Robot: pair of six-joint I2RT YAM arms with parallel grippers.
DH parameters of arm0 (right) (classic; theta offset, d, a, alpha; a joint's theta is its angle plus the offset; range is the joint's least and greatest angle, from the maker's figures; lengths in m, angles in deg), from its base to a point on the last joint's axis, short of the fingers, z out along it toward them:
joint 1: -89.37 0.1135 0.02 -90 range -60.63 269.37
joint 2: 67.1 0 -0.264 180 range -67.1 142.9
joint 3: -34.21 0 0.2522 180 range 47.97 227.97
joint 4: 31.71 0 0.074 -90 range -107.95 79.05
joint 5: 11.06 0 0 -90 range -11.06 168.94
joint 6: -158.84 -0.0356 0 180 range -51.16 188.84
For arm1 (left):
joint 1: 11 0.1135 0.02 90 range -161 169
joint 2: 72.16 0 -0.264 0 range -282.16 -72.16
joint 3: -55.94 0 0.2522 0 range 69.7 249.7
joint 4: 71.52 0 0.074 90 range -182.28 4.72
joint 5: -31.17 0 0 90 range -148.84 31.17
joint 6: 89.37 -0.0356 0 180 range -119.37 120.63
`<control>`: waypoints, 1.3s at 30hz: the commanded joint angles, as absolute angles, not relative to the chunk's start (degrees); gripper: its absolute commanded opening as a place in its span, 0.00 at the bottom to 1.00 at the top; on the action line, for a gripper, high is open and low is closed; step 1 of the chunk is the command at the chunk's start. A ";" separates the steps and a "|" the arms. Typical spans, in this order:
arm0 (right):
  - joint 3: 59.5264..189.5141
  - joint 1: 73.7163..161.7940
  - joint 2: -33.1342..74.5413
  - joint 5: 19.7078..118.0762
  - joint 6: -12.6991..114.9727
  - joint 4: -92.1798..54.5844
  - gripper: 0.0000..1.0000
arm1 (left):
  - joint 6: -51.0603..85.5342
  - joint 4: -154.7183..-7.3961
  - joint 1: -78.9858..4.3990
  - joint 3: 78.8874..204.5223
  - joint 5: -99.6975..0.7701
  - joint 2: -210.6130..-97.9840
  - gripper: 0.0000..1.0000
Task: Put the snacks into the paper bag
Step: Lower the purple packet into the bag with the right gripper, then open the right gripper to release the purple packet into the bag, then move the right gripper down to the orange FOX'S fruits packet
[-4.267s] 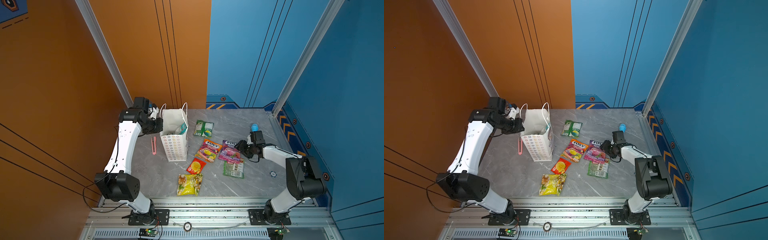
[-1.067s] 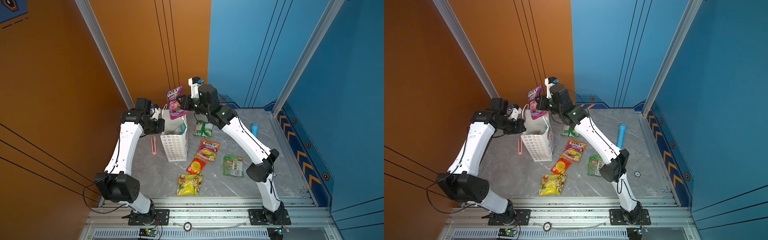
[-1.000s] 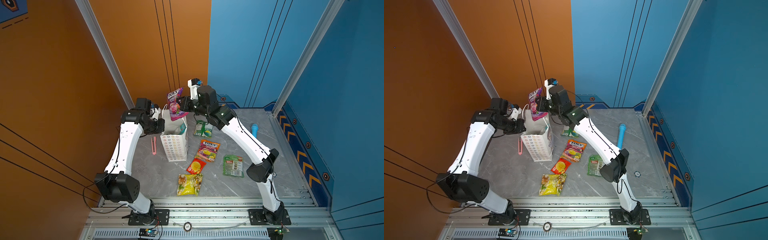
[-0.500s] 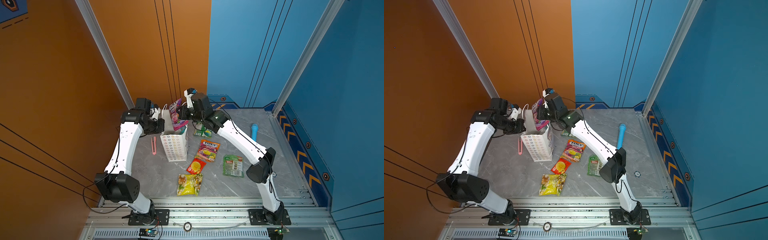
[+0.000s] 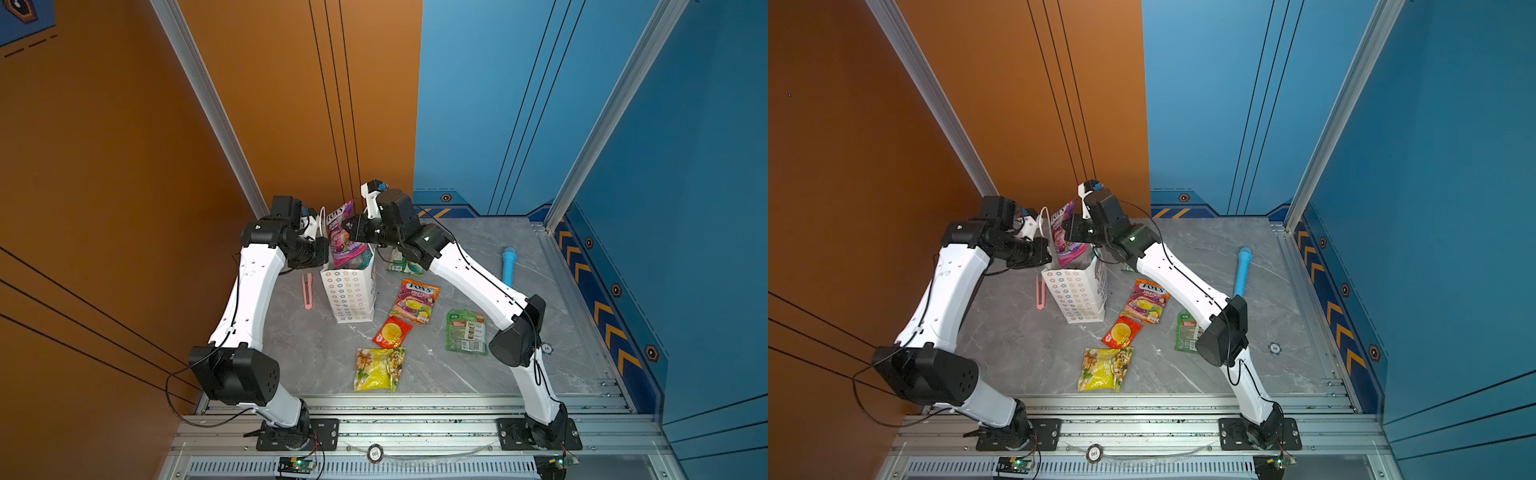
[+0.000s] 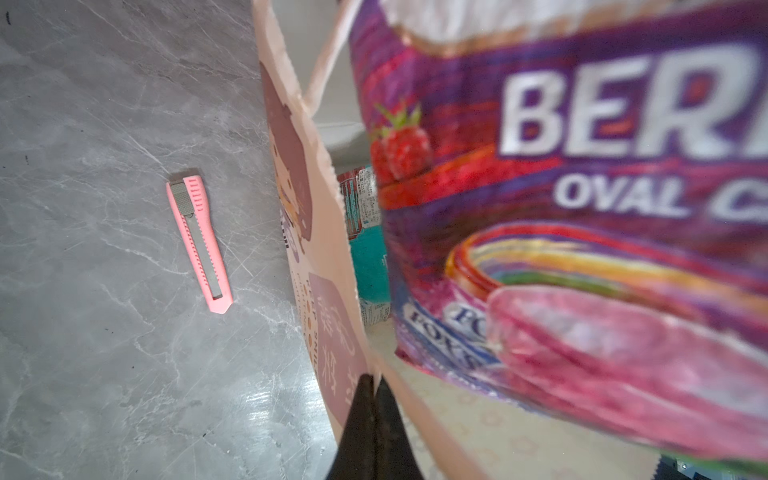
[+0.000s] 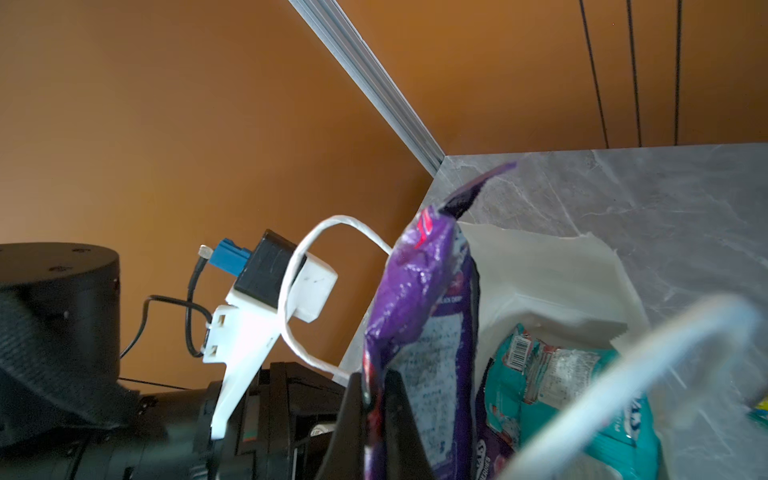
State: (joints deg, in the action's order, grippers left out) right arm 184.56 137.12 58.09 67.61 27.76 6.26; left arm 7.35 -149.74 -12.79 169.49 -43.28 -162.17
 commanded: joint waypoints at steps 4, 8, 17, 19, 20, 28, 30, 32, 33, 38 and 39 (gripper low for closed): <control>185.01 137.36 59.86 64.63 22.52 0.38 0.00 | 6.16 -149.26 -12.02 169.77 -41.61 -161.23 0.00; 184.52 137.14 59.68 64.78 22.00 0.35 0.00 | 5.99 -149.34 -11.71 169.64 -41.34 -161.01 0.00; 181.43 134.64 56.05 65.97 22.24 -0.57 0.44 | 5.94 -149.17 -11.10 169.11 -40.82 -160.70 0.00; 179.99 133.90 54.54 66.19 22.60 -0.85 0.46 | 5.97 -149.03 -11.01 168.98 -40.73 -160.63 0.00; 179.09 133.65 53.56 66.37 22.85 -1.15 0.47 | 5.95 -149.02 -11.00 169.01 -40.73 -160.59 0.00; 166.04 130.69 42.01 66.91 25.49 -3.64 0.47 | 5.97 -149.01 -10.83 169.14 -40.63 -160.78 0.00; 161.78 130.02 38.70 66.56 26.50 -3.62 0.47 | 6.06 -149.01 -10.82 169.13 -40.60 -160.79 0.00; 156.67 129.90 34.99 66.55 27.53 -3.68 0.47 | 6.00 -149.04 -10.74 169.19 -40.55 -160.85 0.00; 153.51 128.07 32.89 66.87 28.26 -3.56 0.47 | 5.99 -149.00 -10.74 169.17 -40.55 -160.95 0.00; 134.58 122.87 22.81 69.38 27.84 -3.63 0.48 | 6.09 -148.90 -10.81 168.93 -40.25 -160.86 0.00; 131.24 121.66 20.81 69.57 27.27 -3.94 0.48 | 6.13 -148.84 -10.83 168.92 -40.21 -160.90 0.00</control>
